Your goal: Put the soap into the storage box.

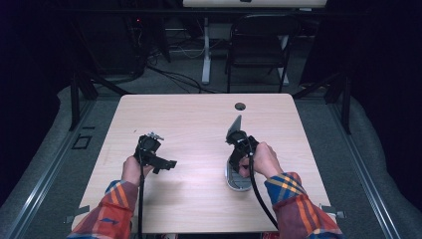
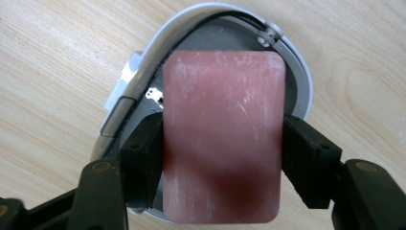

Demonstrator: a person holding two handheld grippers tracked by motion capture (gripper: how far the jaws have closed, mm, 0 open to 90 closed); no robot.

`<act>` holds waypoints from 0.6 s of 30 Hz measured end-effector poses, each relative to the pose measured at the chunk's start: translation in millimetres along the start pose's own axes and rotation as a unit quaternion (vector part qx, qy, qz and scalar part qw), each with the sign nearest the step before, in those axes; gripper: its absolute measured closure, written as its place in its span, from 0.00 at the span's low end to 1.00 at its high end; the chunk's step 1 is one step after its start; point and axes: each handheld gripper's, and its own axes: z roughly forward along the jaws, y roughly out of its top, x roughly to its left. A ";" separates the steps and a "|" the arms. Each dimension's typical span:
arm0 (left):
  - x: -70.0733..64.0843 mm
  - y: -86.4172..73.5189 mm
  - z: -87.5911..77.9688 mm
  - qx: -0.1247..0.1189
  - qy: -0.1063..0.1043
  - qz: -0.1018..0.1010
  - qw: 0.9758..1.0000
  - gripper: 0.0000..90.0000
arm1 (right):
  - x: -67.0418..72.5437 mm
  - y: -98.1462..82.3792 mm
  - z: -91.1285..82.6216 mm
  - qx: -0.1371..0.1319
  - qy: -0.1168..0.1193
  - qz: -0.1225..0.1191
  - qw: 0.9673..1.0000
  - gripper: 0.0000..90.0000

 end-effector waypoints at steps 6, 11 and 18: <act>-0.3 0.1 0.0 -0.001 0.000 0.000 1.000 0.00 | -5.1 -4.7 -8.6 0.002 0.027 -0.006 1.000 0.39; -0.4 0.1 0.0 0.000 0.000 0.001 1.000 0.00 | -9.6 -8.1 -11.4 0.004 0.045 -0.007 0.999 0.40; -0.2 0.1 0.1 0.000 -0.001 0.001 1.000 0.00 | -12.0 -14.5 -16.7 -0.010 0.054 -0.010 0.998 0.40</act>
